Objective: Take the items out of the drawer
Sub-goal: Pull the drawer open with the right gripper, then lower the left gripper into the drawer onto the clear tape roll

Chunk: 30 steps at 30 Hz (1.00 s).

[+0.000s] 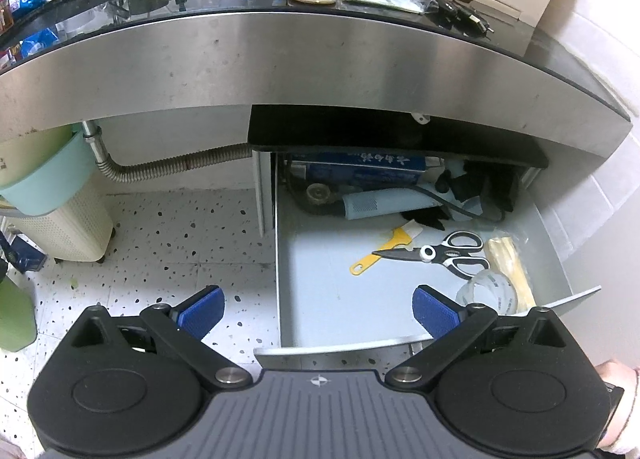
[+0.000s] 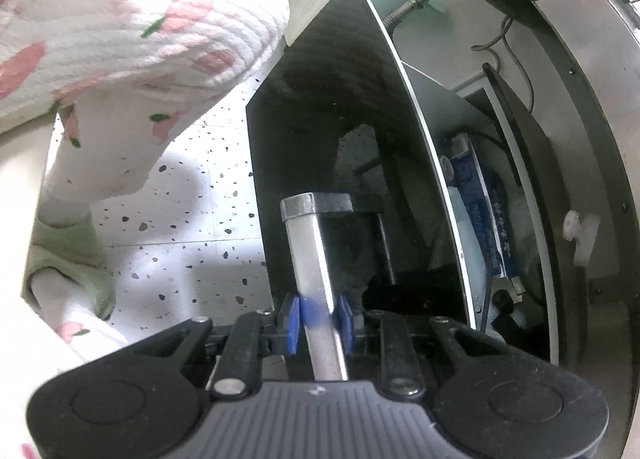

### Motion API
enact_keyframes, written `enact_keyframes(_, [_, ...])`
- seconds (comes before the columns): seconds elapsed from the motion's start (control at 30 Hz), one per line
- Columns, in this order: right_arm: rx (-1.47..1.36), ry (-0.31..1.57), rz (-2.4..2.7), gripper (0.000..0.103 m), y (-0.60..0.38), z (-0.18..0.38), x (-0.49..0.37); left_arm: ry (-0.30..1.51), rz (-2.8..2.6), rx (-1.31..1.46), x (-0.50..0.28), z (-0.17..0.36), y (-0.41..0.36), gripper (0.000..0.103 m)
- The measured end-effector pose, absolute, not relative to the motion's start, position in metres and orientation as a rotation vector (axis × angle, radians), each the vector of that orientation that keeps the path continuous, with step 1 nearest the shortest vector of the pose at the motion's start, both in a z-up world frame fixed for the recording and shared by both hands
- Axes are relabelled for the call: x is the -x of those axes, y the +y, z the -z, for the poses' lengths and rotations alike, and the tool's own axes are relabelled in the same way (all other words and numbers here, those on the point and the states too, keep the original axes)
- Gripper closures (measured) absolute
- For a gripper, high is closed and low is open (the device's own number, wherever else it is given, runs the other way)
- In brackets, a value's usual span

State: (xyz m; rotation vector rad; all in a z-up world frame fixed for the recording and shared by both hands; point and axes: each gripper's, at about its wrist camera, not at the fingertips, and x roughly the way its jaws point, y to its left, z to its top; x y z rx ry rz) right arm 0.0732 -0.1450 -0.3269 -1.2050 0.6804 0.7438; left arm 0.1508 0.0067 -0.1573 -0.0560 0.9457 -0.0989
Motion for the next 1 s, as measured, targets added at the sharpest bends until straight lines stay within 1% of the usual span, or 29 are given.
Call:
enact_keyframes(0.47, [1.147,0.743,-0.785,0.081,-0.148,0.320,-0.050,0.961,0.079,0.005,-0.157,0.171,0.017,0.002])
enact_keyframes(0.67, [1.128,0.752,-0.788,0.081,-0.150,0.319,-0.044,0.953,0.112,-0.065,-0.162,0.173,0.009,0.002])
enact_keyframes(0.9, [1.100,0.759,-0.782,0.080,-0.152,0.317,-0.045,0.992,0.165,-0.105,-0.169,0.180,-0.005,0.002])
enact_keyframes(1.0, [1.046,0.771,-0.772,0.079,-0.155,0.314,-0.047,0.999,0.175,-0.129,-0.170,0.183,-0.013,0.002])
